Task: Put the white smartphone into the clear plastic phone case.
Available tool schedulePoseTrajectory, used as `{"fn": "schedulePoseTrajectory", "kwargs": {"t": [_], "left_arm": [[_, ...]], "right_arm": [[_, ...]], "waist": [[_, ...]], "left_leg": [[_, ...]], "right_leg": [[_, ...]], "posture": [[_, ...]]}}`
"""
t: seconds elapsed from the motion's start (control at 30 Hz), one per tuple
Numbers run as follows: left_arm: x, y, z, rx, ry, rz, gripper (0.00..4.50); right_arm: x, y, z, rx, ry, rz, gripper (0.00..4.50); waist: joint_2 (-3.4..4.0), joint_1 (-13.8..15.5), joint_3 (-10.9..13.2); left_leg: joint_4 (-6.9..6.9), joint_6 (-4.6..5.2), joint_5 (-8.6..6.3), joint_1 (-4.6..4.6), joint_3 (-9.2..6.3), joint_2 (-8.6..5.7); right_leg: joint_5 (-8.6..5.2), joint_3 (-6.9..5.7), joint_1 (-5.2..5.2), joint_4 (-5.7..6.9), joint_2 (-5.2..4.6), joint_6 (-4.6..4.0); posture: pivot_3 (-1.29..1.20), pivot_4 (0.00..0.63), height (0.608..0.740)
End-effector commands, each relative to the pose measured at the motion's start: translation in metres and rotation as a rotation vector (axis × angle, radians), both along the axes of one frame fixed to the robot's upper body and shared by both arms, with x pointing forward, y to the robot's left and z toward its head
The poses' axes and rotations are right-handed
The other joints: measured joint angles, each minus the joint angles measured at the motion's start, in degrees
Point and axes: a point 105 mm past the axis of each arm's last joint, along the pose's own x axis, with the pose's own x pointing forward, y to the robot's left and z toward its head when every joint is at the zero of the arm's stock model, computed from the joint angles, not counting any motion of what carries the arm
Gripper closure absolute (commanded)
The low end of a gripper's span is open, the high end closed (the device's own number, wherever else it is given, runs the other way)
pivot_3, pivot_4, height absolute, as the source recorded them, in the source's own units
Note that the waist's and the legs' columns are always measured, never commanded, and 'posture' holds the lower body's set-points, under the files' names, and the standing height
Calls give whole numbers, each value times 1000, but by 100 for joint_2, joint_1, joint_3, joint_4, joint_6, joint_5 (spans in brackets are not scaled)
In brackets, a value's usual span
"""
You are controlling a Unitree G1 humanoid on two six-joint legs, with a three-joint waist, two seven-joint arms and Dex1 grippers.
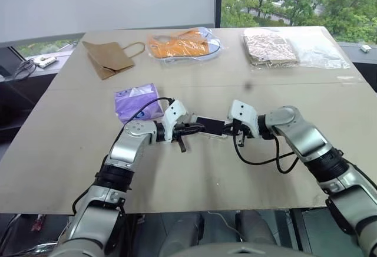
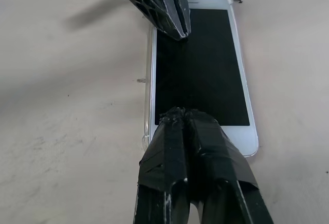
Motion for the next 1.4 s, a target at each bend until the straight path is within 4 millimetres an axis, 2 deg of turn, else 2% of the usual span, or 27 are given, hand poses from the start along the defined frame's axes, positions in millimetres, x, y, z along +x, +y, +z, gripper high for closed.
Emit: {"fn": "schedulePoseTrajectory", "kwargs": {"t": [0.03, 0.27, 0.37, 0.47, 0.67, 0.8, 1.3, 1.4], "left_arm": [[-2, 0, -1, 13, -2, 7, 4475], [-4, -1, -3, 13, 1, 17, 4475], [-3, -1, -2, 16, 0, 21, 4475], [-1, -2, -1, 16, -4, 22, 4475], [-1, -4, 0, 17, -5, 16, 4475], [-1, -4, 0, 25, -4, 13, 4475], [-3, -4, -16, 69, 49, 48, 4475], [-2, -5, -16, 61, 47, 58, 4475]], "right_arm": [[-15, -24, -60, -159, 218, -50, 4500], [-15, -26, -78, -195, 279, -71, 4500], [-16, -27, -87, -212, 305, -87, 4500], [-18, -30, -97, -230, 346, -115, 4500], [-19, -36, -108, -250, 373, -147, 4500], [-24, -39, -114, -283, 409, -133, 4500], [-33, -47, -144, -410, 518, -125, 4500], [-26, -41, -138, -342, 493, -143, 4500]], "waist": [[-2, 4, -31], [-14, 32, -124], [-11, 27, -137], [-11, 17, -165], [-9, 9, -217], [0, 17, -221], [0, 20, -302], [-5, 10, -295]], "left_leg": [[0, 0, 0, 1, 0, 0], [-1, 1, -1, 14, -3, 0], [-24, 7, -7, 98, -1, 0], [-38, 7, -7, 119, -1, 9], [-44, 6, -7, 138, 0, 14], [-70, 4, -9, 202, 0, 15], [-88, -20, -23, 230, -2, 24], [-103, -23, -26, 281, -1, 32]], "right_leg": [[0, 0, 1, 1, 0, 0], [0, -2, 16, 0, 0, 0], [-5, 0, 92, -11, 0, 2], [-11, 1, 104, -11, 7, 12], [-9, 6, 118, -11, 14, 8], [-29, 7, 183, -29, 13, 34], [-39, 12, 202, -34, 19, 33], [-66, 16, 246, -36, 22, 12]], "posture": [[0, 150, 740], [0, 150, 740], [0, 150, 740], [0, 150, 740], [0, 150, 740], [0, 150, 740], [0, 150, 740], [0, 150, 740]]}}
